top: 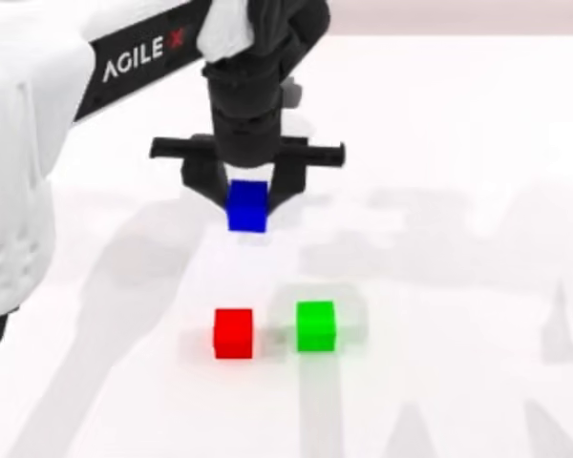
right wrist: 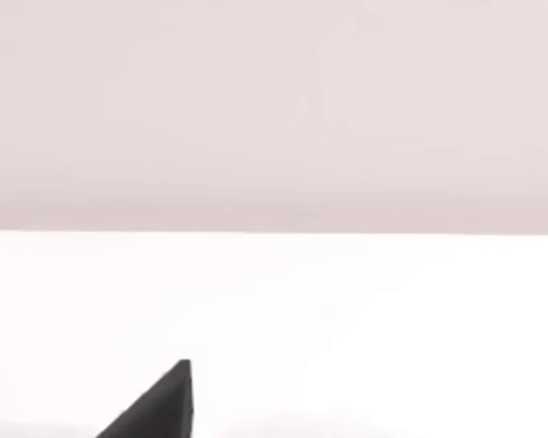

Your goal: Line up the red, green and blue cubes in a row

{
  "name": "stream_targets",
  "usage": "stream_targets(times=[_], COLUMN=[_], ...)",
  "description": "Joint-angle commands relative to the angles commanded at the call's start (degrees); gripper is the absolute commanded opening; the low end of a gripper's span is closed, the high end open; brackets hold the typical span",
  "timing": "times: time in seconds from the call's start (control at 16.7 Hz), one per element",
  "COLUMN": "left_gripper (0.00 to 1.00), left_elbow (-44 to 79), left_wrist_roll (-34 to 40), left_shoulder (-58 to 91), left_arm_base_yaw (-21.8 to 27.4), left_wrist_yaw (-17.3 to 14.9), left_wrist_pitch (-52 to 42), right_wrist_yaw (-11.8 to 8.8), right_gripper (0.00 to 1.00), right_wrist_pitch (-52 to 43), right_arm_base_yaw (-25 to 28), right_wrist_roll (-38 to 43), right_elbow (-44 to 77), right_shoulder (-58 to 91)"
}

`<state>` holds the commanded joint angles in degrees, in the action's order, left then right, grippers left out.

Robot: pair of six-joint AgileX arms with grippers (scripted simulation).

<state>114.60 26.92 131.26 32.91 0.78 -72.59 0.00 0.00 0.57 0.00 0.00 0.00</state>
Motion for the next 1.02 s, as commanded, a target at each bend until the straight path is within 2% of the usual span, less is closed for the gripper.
stream_targets(times=[0.3, 0.48, 0.84, 1.02], left_gripper=[0.00, 0.00, 0.00, 0.00], left_elbow=[14.9, 20.7, 21.4, 17.2], left_wrist_roll=[18.8, 24.9, 25.8, 25.5], left_shoulder=[7.5, 9.8, 9.9, 9.6], left_arm_base_yaw=[14.3, 19.9, 20.7, 20.9], left_wrist_yaw=[0.3, 0.5, 0.6, 0.6], left_wrist_pitch=[-7.9, -10.7, -10.8, -6.7], right_wrist_yaw=[0.0, 0.0, 0.0, 0.0], right_gripper=[1.00, 1.00, 1.00, 1.00], right_wrist_pitch=[0.0, 0.0, 0.0, 0.0], right_arm_base_yaw=[0.0, 0.0, 0.0, 0.0], right_wrist_roll=[0.0, 0.0, 0.0, 0.0], right_elbow=[0.0, 0.0, 0.0, 0.0], right_shoulder=[0.0, 0.0, 0.0, 0.0])
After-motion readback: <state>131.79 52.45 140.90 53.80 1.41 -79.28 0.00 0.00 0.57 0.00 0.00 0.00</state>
